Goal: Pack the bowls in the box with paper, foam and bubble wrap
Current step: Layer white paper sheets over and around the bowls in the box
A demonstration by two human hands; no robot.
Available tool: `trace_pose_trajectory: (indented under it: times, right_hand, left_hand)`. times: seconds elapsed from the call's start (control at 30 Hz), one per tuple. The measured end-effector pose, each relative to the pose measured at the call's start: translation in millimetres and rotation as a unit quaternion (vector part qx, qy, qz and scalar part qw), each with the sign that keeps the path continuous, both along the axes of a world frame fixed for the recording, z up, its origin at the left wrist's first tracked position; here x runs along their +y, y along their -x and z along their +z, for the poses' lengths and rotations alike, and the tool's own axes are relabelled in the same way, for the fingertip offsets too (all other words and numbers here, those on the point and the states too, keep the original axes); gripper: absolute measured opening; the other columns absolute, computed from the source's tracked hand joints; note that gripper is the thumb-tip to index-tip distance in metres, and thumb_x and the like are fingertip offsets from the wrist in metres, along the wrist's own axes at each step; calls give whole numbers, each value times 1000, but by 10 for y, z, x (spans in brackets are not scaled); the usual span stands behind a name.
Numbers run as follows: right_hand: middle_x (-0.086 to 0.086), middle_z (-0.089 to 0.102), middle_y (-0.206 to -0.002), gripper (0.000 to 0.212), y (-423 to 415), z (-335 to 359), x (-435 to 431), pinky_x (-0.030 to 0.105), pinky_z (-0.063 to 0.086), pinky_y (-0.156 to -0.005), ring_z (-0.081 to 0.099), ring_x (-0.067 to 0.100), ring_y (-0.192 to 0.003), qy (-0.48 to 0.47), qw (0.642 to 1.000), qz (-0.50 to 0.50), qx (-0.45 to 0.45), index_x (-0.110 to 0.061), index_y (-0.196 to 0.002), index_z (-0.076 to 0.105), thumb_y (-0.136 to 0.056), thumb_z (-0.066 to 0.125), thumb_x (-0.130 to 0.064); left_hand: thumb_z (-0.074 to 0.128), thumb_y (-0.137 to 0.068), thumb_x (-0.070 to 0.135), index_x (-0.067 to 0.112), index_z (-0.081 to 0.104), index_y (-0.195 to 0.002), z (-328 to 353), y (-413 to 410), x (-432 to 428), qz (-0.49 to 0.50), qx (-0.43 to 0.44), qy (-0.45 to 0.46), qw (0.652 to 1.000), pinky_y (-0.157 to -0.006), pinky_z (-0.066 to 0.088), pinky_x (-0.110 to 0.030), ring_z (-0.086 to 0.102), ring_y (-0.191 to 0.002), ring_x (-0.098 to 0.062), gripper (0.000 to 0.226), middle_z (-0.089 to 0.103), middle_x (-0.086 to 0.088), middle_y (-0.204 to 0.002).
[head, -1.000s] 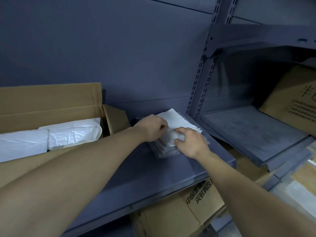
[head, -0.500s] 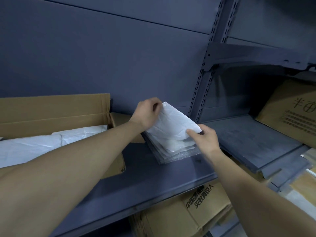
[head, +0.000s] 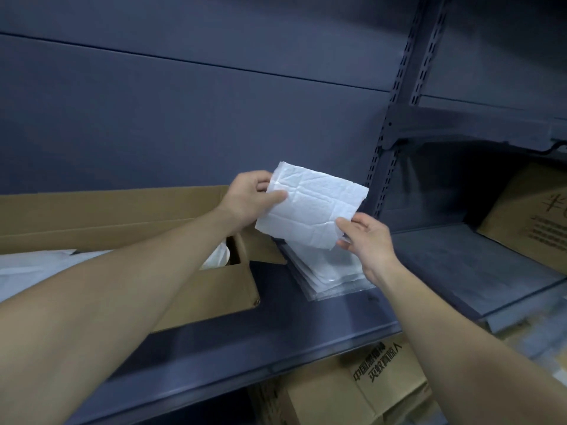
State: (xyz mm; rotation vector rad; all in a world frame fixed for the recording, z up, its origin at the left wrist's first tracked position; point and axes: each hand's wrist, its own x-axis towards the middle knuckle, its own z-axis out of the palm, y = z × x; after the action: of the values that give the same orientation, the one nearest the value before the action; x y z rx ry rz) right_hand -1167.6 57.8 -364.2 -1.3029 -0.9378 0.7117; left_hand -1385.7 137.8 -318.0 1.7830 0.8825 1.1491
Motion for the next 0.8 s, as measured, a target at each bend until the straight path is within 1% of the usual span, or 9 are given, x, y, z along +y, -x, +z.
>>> trace_pose_trajectory:
  times: [0.1,0.2,0.27,0.33,0.4,0.53,0.6,0.7,0.8]
  right_hand:
    - [-12,60,-59,20,221,42,44,36,55,-77,53,11,-64,-19,1000,10,3,-15,-73,61,-92,67,-10]
    - [-4,72,-82,5,471,148,98,38,56,-81,58,10,-62,-24,999,31,10,-9,-91,66,-93,63,-13]
    - [-2,74,-90,10,656,231,117,37,57,-81,60,13,-67,-28,998,50,10,-6,-99,66,-94,61,-13]
    - [-3,75,-91,9,864,303,126,34,59,-78,62,15,-74,-36,997,74,4,-10,-98,66,-94,60,-13]
    - [-5,76,-87,8,1064,325,155,37,59,-78,64,16,-75,-33,995,93,-7,-14,-96,67,-93,60,-13]
    - [5,75,-93,13,1410,302,215,48,57,-83,65,17,-74,-15,991,129,-42,-8,-98,66,-90,60,-17]
    - [11,73,-97,13,1550,296,225,45,58,-80,64,16,-76,-12,988,146,-54,-7,-97,66,-91,60,-15]
    - [11,73,-95,10,1692,290,225,34,60,-74,64,16,-81,-5,983,170,-73,-8,-96,67,-92,60,-14]
    - [4,74,-94,9,1752,253,209,27,59,-70,68,17,-87,2,979,183,-95,-11,-97,67,-93,60,-14]
  left_hand:
    - [72,-87,8,7,70,-106,92,245,-95,-2,-12,6,1000,-87,58,-48,74,-91,-23,20,76,-5,-99]
    - [74,-86,12,9,71,-106,164,542,-195,23,7,2,1000,-87,59,-44,73,-92,-19,20,76,-4,-100]
    - [74,-86,15,12,72,-105,208,770,-253,44,27,-4,999,-87,59,-40,73,-92,-17,19,76,-3,-99]
    - [73,-87,16,13,73,-103,240,1013,-301,70,35,-8,997,-85,59,-35,73,-91,-16,16,76,-3,-97]
    - [73,-88,17,12,73,-102,264,1249,-338,94,43,-7,995,-83,59,-33,73,-90,-19,15,76,-8,-97]
    - [74,-87,18,9,73,-95,228,1678,-425,120,64,3,991,-77,56,-30,70,-77,-16,11,73,-13,-84]
    - [74,-87,17,8,72,-90,195,1843,-464,128,70,13,989,-74,55,-27,68,-73,-14,11,73,-13,-78]
    - [73,-88,15,7,67,-82,154,2019,-513,130,77,32,988,-60,48,-19,56,-56,-9,11,59,4,-56]
    - [73,-87,16,-4,63,-86,78,2146,-526,122,78,51,988,-56,48,-21,47,-61,-19,22,49,-11,-69]
